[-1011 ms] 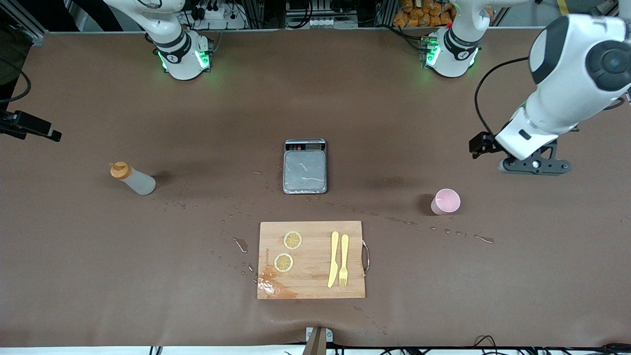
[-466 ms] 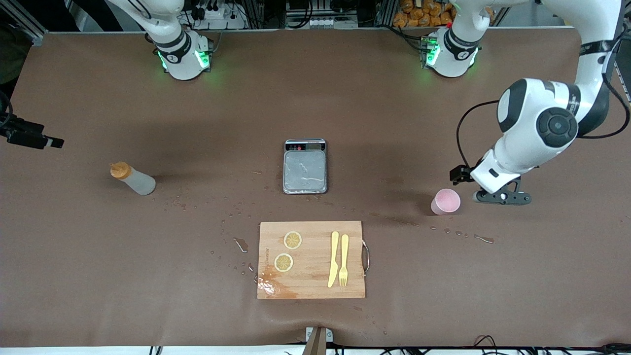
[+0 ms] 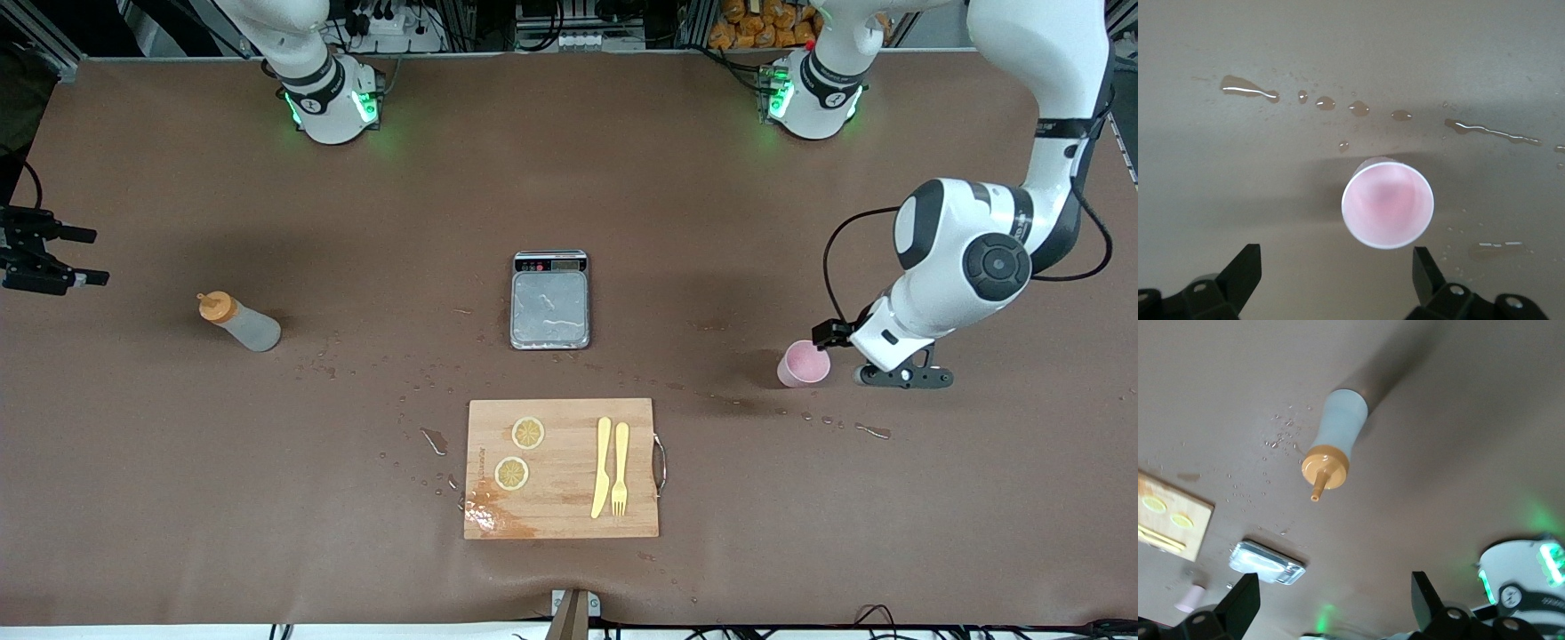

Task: Add sauce to pink cup with both arms
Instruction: 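Reach the left gripper down to the pink cup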

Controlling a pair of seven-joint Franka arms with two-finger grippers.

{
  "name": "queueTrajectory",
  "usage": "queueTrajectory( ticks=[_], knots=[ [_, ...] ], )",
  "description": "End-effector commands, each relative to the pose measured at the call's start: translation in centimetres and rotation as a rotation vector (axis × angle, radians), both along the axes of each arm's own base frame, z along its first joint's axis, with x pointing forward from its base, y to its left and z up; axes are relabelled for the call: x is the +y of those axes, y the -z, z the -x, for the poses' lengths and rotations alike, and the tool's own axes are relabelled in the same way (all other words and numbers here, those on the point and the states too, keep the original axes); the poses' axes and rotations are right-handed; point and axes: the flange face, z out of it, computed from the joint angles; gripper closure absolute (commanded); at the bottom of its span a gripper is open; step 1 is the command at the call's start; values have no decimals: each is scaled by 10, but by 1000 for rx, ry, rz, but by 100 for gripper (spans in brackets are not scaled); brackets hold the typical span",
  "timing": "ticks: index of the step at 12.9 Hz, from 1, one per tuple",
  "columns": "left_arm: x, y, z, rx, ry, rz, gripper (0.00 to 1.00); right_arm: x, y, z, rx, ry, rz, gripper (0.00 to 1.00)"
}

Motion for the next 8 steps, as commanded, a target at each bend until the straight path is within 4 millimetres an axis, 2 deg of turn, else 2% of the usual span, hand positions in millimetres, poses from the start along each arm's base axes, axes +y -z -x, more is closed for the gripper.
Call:
queueTrajectory(
  ticks=[1,4,7,8],
  knots=[
    [10,24,-13,-28,53,2,0,-8,32,-5,116,129,-39,0],
    [13,46,-22,-36,121,15,0,-23,64,-2,168,185,-85,0],
    [7,58,-21,-18,154,16,0,-53,118,15,226,277,-276,0],
    [5,66,-19,-4,161,16,0,-54,127,17,240,282,-291,0]
  ],
)
